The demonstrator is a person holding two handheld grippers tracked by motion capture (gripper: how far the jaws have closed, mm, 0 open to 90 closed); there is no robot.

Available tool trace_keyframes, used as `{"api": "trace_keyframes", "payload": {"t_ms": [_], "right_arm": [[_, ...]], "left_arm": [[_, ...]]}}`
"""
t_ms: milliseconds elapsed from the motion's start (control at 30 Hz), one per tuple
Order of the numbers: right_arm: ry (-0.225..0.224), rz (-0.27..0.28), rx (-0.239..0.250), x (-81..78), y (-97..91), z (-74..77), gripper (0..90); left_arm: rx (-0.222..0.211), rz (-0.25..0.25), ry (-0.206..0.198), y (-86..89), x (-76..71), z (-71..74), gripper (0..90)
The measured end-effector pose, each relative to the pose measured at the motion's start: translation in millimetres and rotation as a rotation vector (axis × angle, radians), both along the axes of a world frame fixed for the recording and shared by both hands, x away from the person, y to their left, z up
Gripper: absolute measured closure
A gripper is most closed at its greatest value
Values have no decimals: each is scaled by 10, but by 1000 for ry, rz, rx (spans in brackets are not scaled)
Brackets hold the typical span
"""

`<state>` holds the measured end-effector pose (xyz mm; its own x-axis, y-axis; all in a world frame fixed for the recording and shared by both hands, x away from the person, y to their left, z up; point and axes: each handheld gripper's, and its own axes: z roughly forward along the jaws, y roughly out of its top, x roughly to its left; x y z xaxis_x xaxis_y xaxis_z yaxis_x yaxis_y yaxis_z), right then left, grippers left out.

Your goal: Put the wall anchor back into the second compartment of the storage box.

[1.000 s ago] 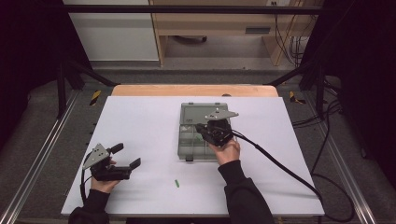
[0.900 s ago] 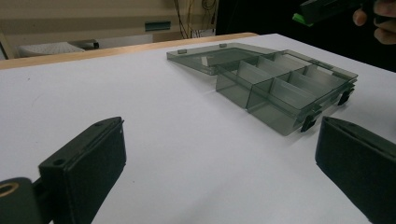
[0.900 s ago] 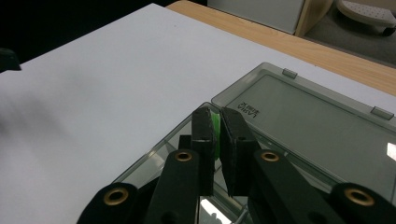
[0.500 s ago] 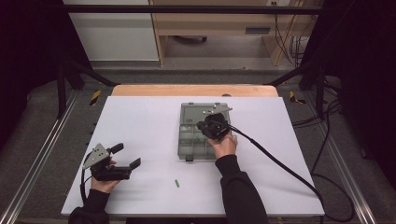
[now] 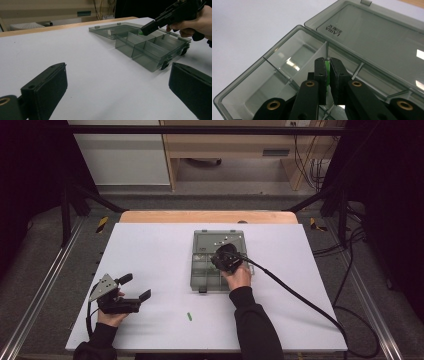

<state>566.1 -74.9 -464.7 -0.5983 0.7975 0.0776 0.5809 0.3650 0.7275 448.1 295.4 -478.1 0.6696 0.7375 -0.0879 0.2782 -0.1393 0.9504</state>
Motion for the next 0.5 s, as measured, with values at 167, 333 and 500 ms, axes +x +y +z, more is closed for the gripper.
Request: {"api": "trace_keyframes", "payload": {"t_ms": [167, 333, 500], "right_arm": [[35, 9, -13, 24, 7, -53, 837], [-5, 7, 9, -3, 4, -10, 677], [-70, 4, 68, -98, -19, 144, 455]], "left_arm": [[1, -1, 1, -1, 2, -2, 13], [-1, 0, 1, 3, 1, 0, 13], [-1, 0, 1, 3, 0, 0, 13]]}}
